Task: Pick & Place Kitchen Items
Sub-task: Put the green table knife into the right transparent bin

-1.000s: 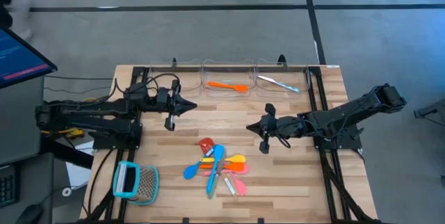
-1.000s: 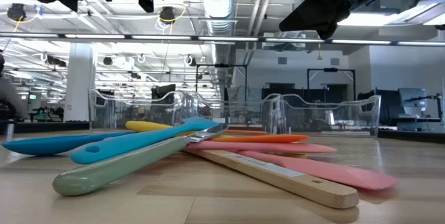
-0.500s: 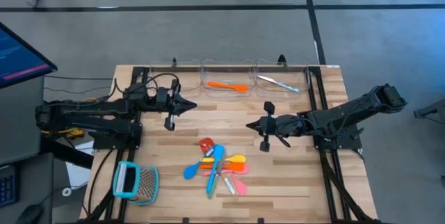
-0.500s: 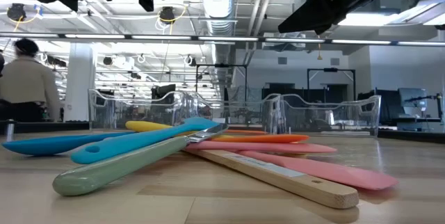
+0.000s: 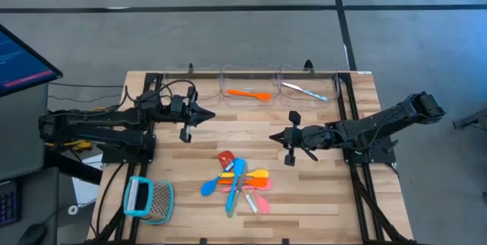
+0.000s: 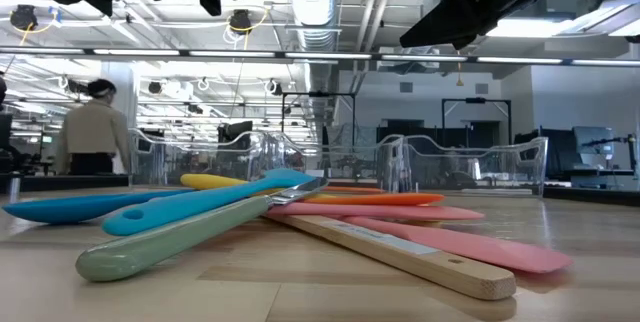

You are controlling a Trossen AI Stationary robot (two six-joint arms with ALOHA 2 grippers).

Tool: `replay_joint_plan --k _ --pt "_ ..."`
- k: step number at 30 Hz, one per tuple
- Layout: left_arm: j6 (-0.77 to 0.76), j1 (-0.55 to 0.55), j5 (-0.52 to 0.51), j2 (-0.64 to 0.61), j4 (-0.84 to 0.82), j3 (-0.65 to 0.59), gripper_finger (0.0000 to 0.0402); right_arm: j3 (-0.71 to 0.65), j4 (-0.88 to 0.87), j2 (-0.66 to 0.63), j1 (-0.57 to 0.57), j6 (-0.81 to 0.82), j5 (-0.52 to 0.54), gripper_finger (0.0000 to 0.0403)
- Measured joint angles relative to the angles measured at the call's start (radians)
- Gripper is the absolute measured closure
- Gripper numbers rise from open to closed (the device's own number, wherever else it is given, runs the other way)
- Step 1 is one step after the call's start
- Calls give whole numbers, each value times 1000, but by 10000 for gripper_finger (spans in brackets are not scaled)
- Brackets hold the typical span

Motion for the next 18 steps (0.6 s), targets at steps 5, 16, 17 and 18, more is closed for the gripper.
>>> replay_joint_plan --k 5,16,17,18 --pt "-9 -2 0 0 0 0 398 0 0 0 0 0 0 403" --pt "-68 -105 0 0 0 0 398 31 40 0 9 -50 -44 403" --pt "-68 -129 -1 0 -1 0 399 45 41 0 15 -55 -53 403" --pt "-68 -153 -4 0 -1 0 399 59 41 0 21 -56 -56 403"
